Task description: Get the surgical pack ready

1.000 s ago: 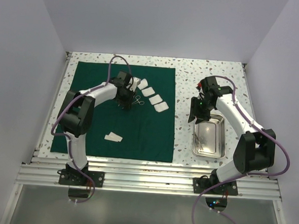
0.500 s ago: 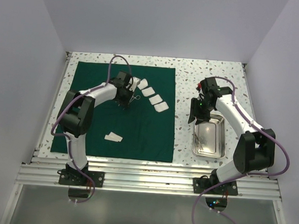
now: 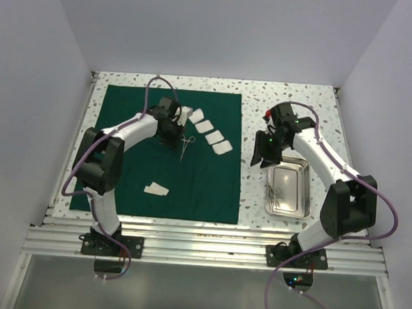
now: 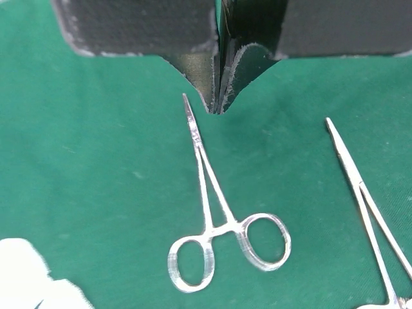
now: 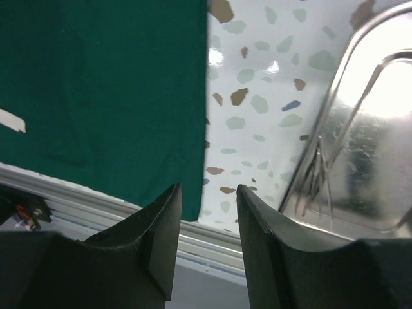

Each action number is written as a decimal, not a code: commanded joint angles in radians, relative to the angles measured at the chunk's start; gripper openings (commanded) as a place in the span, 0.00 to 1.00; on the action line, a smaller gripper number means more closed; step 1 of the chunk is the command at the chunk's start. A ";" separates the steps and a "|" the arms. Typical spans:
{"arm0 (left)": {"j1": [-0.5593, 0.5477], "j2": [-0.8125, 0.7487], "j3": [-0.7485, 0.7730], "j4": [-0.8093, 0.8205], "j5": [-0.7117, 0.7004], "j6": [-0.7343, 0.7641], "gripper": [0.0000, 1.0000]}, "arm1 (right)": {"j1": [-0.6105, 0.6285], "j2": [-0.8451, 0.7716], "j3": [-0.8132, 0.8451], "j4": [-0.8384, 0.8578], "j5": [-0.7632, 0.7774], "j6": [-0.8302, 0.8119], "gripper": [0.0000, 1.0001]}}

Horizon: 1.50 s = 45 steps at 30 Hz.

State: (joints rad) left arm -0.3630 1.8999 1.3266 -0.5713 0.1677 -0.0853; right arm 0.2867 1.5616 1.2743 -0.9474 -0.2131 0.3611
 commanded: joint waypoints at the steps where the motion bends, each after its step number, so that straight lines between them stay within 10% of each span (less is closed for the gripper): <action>1: -0.007 -0.090 -0.010 -0.025 0.079 -0.050 0.00 | 0.032 0.028 0.043 0.058 -0.066 0.036 0.43; 6: -0.007 -0.116 -0.013 -0.024 0.112 -0.083 0.00 | 0.048 0.067 0.046 0.148 -0.187 0.117 0.43; 10: -0.010 -0.093 -0.026 0.019 0.112 -0.116 0.36 | 0.049 0.100 0.100 0.145 -0.195 0.128 0.44; 18: -0.097 -0.022 0.002 0.073 -0.046 -0.182 0.53 | 0.051 0.072 0.079 0.130 -0.187 0.119 0.44; 45: -0.125 0.111 0.069 -0.024 -0.198 -0.182 0.42 | 0.049 0.064 0.039 0.124 -0.164 0.093 0.44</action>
State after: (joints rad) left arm -0.4812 1.9789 1.3727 -0.5716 0.0021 -0.2695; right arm 0.3355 1.6516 1.3163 -0.8227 -0.3672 0.4671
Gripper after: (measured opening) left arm 0.429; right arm 0.440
